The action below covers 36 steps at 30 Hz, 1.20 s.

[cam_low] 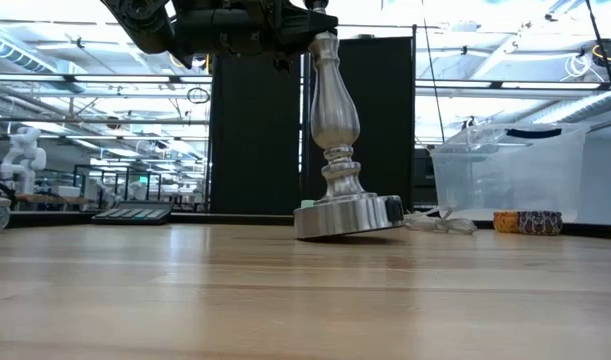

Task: Screw lightbulb
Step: Remove the white lightbulb from the desk lamp

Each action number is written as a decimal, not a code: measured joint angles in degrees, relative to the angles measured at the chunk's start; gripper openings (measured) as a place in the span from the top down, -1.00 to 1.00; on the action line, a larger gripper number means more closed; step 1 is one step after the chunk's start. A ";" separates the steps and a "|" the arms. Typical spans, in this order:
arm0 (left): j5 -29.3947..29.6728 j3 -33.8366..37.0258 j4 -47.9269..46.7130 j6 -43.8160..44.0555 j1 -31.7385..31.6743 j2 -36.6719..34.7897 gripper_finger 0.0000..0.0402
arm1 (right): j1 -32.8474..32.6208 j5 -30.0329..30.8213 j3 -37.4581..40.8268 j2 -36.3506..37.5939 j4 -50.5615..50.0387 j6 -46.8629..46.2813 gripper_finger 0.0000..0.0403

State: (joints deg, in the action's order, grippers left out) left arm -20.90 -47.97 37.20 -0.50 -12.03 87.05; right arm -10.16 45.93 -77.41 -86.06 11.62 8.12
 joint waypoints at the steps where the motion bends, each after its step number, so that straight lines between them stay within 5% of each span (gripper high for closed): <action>1: 0.01 0.00 -0.03 0.01 0.00 0.00 0.63 | 0.12 -0.09 0.00 0.00 0.00 0.02 -0.43; 14: -0.07 0.07 -0.67 -0.19 0.02 -0.02 0.63 | 0.84 -4.36 -0.02 0.34 -1.91 4.34 -0.13; 25: -2.72 -0.10 -1.10 -2.60 0.11 -0.01 0.63 | 1.00 -12.09 0.00 4.79 -15.59 5.02 -0.07; 36: -2.05 -0.09 -2.42 -3.27 0.09 -0.04 0.63 | 0.29 -11.93 0.00 8.09 -17.55 0.33 -0.06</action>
State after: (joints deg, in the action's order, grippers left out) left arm -22.95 -48.05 34.79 -3.77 -11.94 87.00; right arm -9.87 34.00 -77.41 -77.97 -5.94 8.45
